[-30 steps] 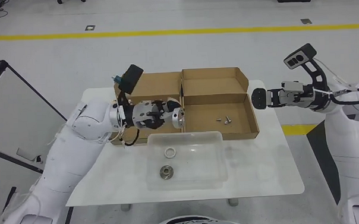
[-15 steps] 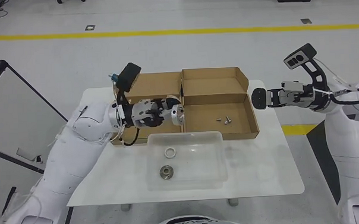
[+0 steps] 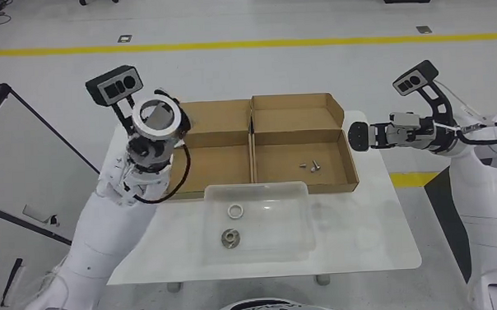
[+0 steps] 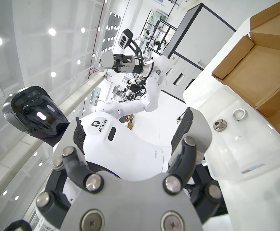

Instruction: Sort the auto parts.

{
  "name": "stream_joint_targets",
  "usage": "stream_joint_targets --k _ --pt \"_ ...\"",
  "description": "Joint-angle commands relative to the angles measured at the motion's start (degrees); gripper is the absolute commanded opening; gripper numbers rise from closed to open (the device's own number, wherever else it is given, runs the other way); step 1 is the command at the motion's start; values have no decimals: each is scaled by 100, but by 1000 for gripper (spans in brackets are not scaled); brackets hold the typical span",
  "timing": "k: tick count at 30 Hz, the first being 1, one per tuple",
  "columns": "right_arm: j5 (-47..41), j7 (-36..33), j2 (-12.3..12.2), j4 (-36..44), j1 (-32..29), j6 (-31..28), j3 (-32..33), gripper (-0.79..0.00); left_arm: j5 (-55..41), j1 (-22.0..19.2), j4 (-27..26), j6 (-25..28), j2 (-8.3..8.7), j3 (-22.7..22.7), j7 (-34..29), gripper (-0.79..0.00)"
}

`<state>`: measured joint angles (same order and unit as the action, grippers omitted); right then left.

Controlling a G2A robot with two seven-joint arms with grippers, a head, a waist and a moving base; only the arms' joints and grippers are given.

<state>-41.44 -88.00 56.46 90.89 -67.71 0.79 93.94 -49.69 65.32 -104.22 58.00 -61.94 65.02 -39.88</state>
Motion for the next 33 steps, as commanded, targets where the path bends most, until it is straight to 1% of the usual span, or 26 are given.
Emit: stream_joint_targets --k 1,4,7,10,13,18,21,25,31,33 --pt "0 0 0 0 0 0 0 0 -544 77 -17 0 -118 120 -234 -785" --pt "0 0 0 0 0 0 0 0 -870 160 120 0 -277 276 -640 -785" --pt "0 0 0 0 0 0 0 0 -625 177 159 0 -398 287 -641 -785" --pt "0 0 0 0 0 0 0 0 -218 169 239 0 -476 306 -641 -785" --pt "0 0 0 0 0 0 0 0 508 143 366 0 -501 325 -641 -785" --pt "0 0 0 0 0 0 0 0 1715 139 500 0 -488 384 -640 -785" --pt "0 0 0 0 0 0 0 0 2010 175 482 0 -487 413 -640 -785" --pt "0 0 0 0 0 0 0 0 1627 244 382 0 -529 439 -618 -785" --pt "0 0 0 0 0 0 0 0 486 344 200 0 -651 529 -640 -785" --pt "0 0 0 0 0 0 0 0 275 361 154 0 -693 566 -640 -785"
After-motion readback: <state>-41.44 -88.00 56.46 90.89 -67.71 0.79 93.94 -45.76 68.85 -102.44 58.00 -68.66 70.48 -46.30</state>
